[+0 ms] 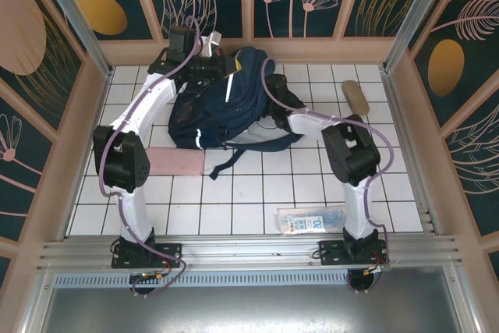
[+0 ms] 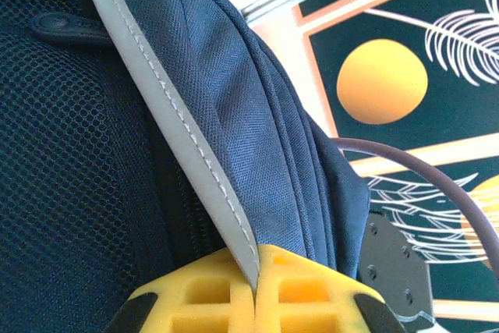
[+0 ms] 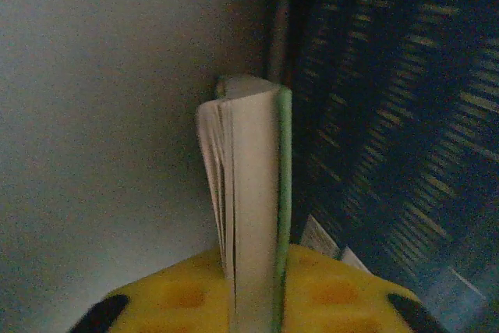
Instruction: Pack the student bag
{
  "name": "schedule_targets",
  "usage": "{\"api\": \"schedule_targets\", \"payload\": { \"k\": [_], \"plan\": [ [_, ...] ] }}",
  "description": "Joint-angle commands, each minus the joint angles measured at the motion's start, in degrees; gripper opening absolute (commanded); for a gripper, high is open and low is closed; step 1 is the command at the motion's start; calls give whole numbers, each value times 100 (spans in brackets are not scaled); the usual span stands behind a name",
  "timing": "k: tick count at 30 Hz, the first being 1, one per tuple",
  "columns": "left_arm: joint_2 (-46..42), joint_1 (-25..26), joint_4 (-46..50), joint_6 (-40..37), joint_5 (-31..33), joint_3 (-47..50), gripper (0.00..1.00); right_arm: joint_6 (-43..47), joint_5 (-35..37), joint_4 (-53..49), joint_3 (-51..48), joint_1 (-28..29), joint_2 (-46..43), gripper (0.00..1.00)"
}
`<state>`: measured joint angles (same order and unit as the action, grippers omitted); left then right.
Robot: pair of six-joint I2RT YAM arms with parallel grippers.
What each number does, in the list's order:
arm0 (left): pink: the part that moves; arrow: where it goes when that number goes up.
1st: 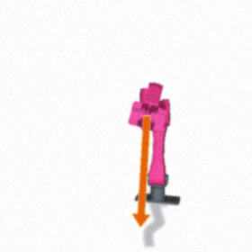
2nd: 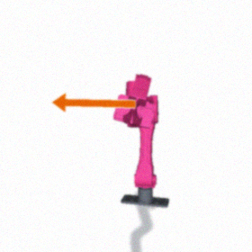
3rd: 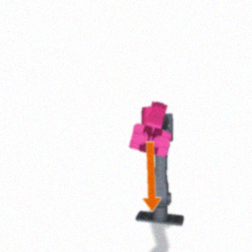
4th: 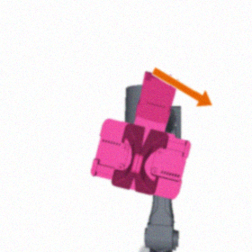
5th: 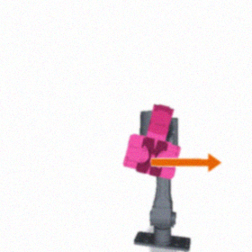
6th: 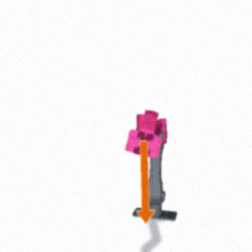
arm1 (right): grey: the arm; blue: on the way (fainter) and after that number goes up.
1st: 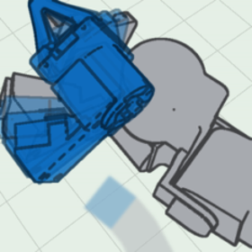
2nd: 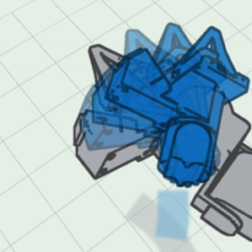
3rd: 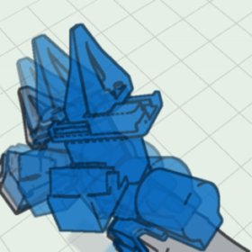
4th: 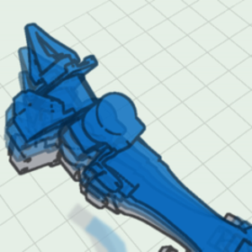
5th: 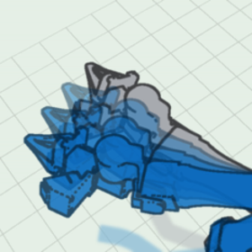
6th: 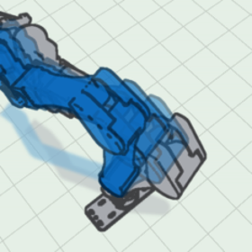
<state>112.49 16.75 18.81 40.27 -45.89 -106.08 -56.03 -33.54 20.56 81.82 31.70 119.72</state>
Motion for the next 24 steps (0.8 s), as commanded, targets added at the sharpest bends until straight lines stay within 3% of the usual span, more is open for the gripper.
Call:
{"api": "schedule_targets", "payload": {
  "k": [1,3,6,16,24],
  "plan": [
    [-620,-116,-1169,284,-519,-24,0,-128,312,-341,669,158,349,48],
    [-654,-197,-1324,437,-559,105,0,-154,486,-431,652,155,345,64],
    [-681,-270,-1471,552,-584,200,0,2,774,-549,450,123,113,74],
    [-615,-334,-1533,651,-538,208,0,511,924,-935,-62,-6,-608,82],
    [-581,-341,-1371,597,-321,295,0,958,1807,-1472,-892,-251,-1746,80]
  ]
}}
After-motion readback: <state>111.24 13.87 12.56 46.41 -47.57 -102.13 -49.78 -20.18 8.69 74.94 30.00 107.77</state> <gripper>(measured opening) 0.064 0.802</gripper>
